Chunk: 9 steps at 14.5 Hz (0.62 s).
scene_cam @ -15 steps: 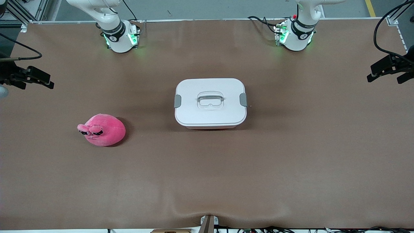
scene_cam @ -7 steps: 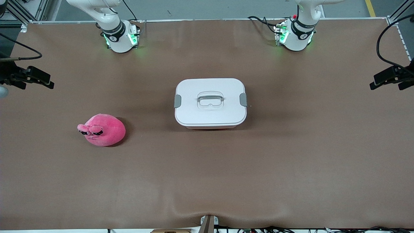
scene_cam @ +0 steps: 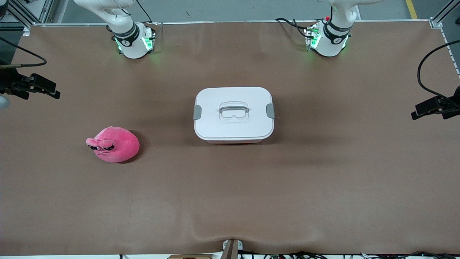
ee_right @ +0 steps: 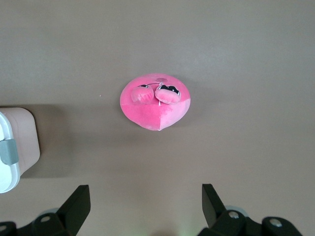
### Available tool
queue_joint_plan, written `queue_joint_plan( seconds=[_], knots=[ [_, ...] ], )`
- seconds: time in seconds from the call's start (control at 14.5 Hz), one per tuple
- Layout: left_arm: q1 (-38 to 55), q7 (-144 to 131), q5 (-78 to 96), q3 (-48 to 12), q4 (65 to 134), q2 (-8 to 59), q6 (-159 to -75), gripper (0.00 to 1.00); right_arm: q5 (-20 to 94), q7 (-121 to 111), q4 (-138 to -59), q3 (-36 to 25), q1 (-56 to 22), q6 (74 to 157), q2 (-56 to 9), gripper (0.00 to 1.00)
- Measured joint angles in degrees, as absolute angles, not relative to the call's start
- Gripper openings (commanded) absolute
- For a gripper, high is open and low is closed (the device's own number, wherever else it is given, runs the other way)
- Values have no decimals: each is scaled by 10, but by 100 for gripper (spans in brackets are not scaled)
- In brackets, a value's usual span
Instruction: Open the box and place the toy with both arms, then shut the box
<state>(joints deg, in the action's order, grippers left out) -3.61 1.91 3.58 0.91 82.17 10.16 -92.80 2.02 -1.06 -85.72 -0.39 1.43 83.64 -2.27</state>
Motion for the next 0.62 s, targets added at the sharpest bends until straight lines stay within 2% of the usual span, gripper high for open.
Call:
queue_joint_plan(
  seconds=[0.34, 0.62],
  knots=[
    [-6, -121, 37, -4, 819, 142, -978, 100, 20, -11, -858, -5, 16, 836, -27, 100],
    [30, -234, 37, -5, 817, 159, -988, 100, 20, -11, -860, -5, 14, 834, -69, 100]
  ],
)
